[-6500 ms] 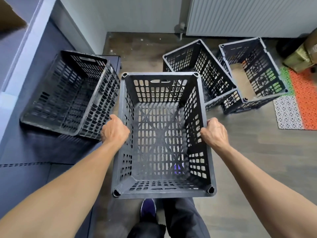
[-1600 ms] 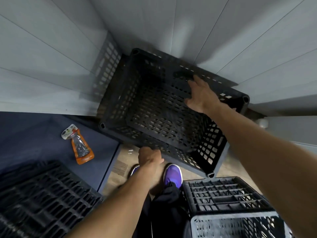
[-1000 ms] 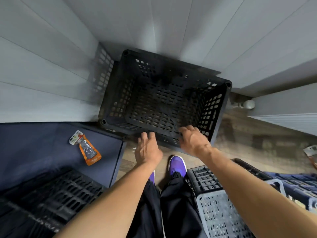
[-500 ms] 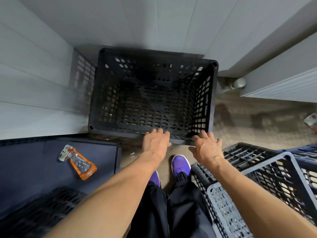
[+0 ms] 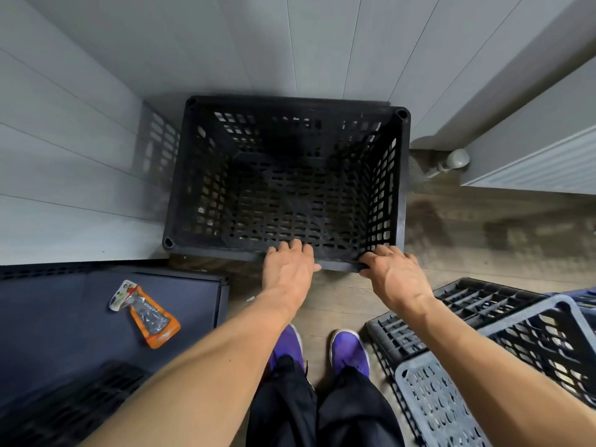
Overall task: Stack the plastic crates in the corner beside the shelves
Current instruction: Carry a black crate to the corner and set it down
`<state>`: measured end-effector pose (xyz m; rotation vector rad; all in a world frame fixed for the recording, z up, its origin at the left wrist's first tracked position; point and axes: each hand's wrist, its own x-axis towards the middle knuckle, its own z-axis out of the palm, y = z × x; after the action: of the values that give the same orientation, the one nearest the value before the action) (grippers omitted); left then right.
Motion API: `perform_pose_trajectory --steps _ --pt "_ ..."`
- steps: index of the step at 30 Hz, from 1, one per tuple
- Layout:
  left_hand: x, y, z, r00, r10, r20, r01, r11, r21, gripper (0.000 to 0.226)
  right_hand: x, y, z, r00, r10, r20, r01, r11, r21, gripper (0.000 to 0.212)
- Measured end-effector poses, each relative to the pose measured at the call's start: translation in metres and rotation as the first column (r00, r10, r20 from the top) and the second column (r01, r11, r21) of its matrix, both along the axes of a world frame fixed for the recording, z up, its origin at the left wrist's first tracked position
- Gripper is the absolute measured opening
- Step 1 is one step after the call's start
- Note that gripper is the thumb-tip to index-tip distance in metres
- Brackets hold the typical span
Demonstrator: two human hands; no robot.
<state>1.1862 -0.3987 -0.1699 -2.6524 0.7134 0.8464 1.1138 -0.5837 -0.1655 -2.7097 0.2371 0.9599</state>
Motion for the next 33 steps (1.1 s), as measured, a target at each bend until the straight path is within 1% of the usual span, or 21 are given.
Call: perform_pose_trajectory --steps 2,4,7,10,12,17,23,28,33 --pt "0.006 -0.004 0.002 1.000 0.013 -0.010 -0.013 1.000 0.008 0.047 0.005 -0.003 0.001 0.999 -0.037 -0.004 0.037 0.999 0.021 0.029" --pt "0.005 -0.006 0.007 1.000 0.024 -0.018 -0.024 1.000 0.016 0.045 0.008 -0.002 0.003 0.997 -0.064 -0.043 0.066 0.997 0.038 0.030" --pt "-0.011 -0.010 0.020 0.997 0.079 -0.026 -0.079 0.996 -0.026 0.040 0.007 0.004 0.010 0.993 -0.001 -0.116 0.003 1.000 0.010 0.041" --pt "-0.036 -0.012 0.039 0.992 0.120 -0.045 -0.124 0.987 -0.102 0.039 -0.004 0.011 0.022 0.996 -0.007 -0.087 0.006 1.000 -0.011 0.042" --pt "-0.049 -0.012 0.050 0.985 0.155 -0.077 -0.163 0.980 -0.112 0.038 -0.010 0.012 0.032 0.998 -0.004 -0.066 0.004 1.000 -0.008 0.043" --pt "-0.072 -0.018 0.084 0.962 0.231 -0.147 -0.244 0.966 -0.080 0.035 -0.026 0.007 0.066 0.988 -0.002 -0.155 0.020 0.993 0.118 0.045" --pt "-0.098 -0.030 0.130 0.950 0.254 -0.180 -0.275 0.956 -0.103 0.038 -0.042 -0.004 0.109 0.974 0.015 -0.226 0.021 0.988 0.154 0.045" --pt "-0.120 -0.035 0.156 0.950 0.252 -0.184 -0.276 0.953 -0.124 0.038 -0.058 -0.008 0.134 0.977 -0.011 -0.212 0.043 0.988 0.146 0.045" --pt "-0.131 -0.031 0.175 0.942 0.272 -0.199 -0.304 0.939 -0.158 0.036 -0.074 0.011 0.150 0.981 -0.067 -0.180 0.095 0.984 0.154 0.046"
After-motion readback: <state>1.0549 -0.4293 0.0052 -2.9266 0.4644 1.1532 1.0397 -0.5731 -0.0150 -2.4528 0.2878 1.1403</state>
